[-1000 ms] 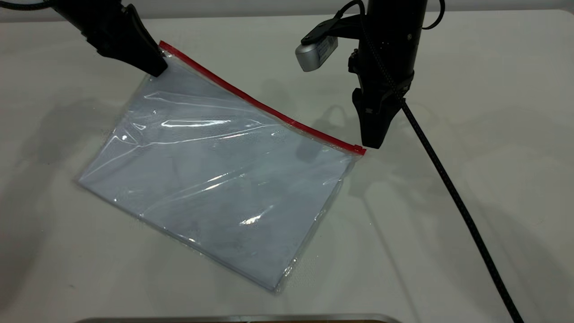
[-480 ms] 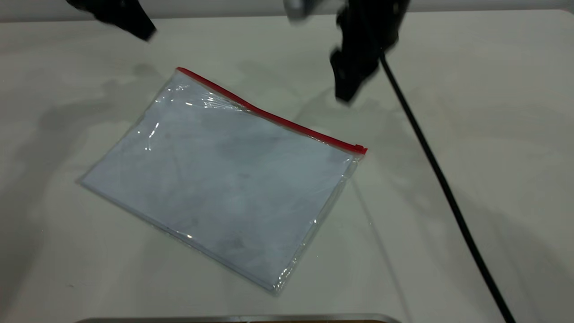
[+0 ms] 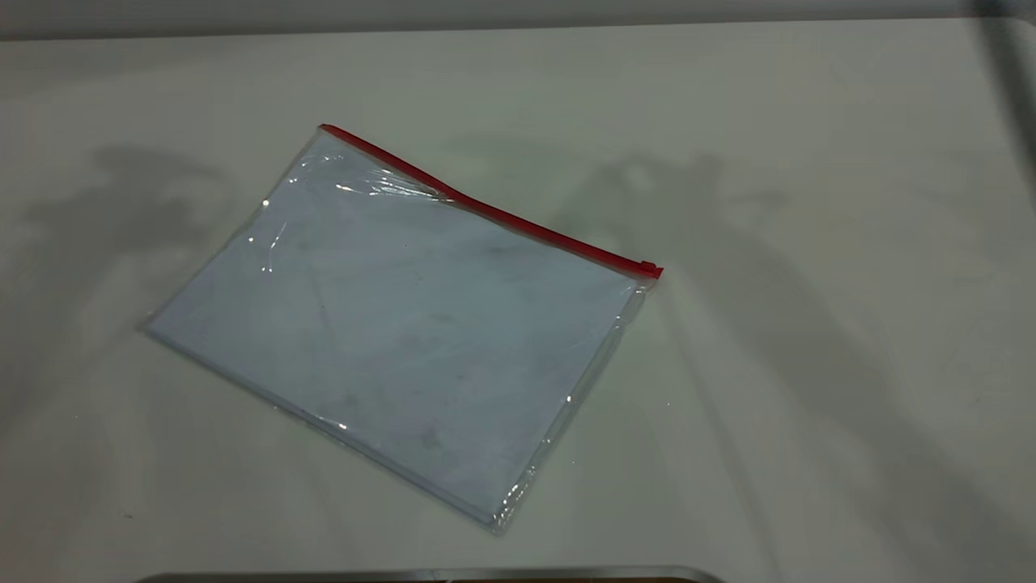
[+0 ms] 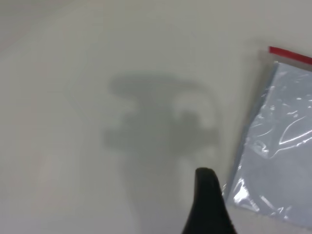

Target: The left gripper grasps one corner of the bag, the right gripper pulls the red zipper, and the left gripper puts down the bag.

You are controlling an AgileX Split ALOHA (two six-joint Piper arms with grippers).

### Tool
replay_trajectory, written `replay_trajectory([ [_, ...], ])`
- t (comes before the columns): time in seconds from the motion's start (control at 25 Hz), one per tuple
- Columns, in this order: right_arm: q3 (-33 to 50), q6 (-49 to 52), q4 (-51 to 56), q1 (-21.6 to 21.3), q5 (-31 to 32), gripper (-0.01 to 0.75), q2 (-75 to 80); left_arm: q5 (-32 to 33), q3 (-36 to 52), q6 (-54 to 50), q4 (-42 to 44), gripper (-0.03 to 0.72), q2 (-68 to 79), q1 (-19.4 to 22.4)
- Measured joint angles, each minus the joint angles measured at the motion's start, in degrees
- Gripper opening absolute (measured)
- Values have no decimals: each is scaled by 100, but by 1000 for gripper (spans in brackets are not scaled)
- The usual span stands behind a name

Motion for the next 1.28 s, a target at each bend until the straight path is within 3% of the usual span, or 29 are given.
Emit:
replay_trajectory([
  [0.36,145,1189,-164,0,617,530,-2142,1402,0,-179,285,590,-1905,0],
  [0.64,1165,1288,39,0,1084,530,-3905,1402,163,-506,285,590,-3047,0],
  [1.28,5281,1480,851,0,1647,530,-7666,1407,4093,-572,67,590,-7041,0],
])
